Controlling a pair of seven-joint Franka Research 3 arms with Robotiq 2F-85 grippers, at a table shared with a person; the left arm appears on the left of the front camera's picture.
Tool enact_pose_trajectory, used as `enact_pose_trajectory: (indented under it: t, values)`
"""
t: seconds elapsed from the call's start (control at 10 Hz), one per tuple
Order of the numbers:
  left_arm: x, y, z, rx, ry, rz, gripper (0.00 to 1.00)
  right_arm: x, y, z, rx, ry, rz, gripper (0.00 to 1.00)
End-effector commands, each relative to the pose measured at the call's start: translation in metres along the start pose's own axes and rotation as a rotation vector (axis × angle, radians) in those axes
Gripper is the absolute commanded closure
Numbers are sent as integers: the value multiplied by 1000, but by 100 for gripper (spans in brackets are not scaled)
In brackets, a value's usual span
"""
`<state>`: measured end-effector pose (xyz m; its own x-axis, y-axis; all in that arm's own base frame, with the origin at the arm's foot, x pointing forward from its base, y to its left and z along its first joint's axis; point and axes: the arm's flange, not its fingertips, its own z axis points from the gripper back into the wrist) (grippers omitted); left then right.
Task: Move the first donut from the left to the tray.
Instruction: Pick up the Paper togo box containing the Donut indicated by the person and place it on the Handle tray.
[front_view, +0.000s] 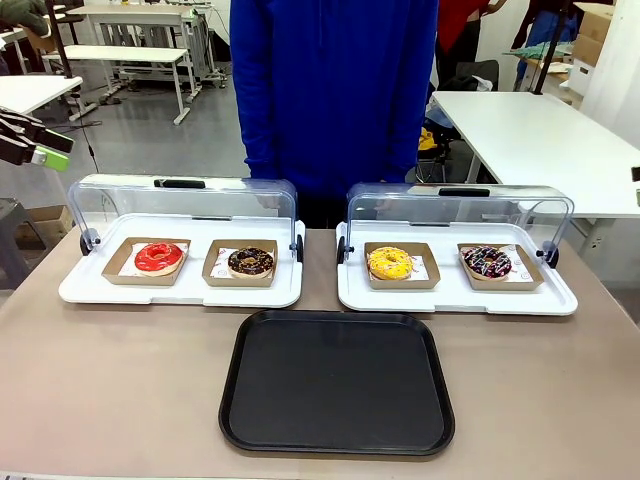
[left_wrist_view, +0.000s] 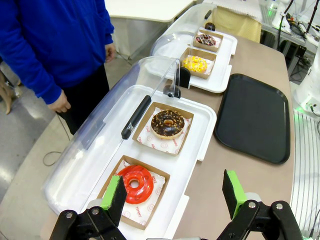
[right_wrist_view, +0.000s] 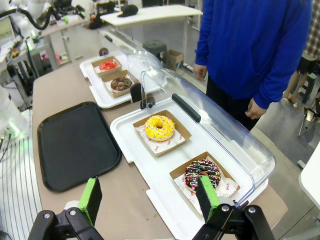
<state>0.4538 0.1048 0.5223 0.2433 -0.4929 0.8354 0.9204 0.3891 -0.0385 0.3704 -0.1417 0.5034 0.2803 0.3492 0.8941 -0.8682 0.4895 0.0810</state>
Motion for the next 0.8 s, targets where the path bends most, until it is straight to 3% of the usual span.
enact_pose_trajectory:
  t: [0.0, 0.7]
  values:
    - [1, 0, -1, -6, -15, -5, 0, 2, -3, -1, -2, -27, 27, 0]
    - [1, 0, -1, -6, -15, -5, 0, 2, -3, -1, -2, -27, 27, 0]
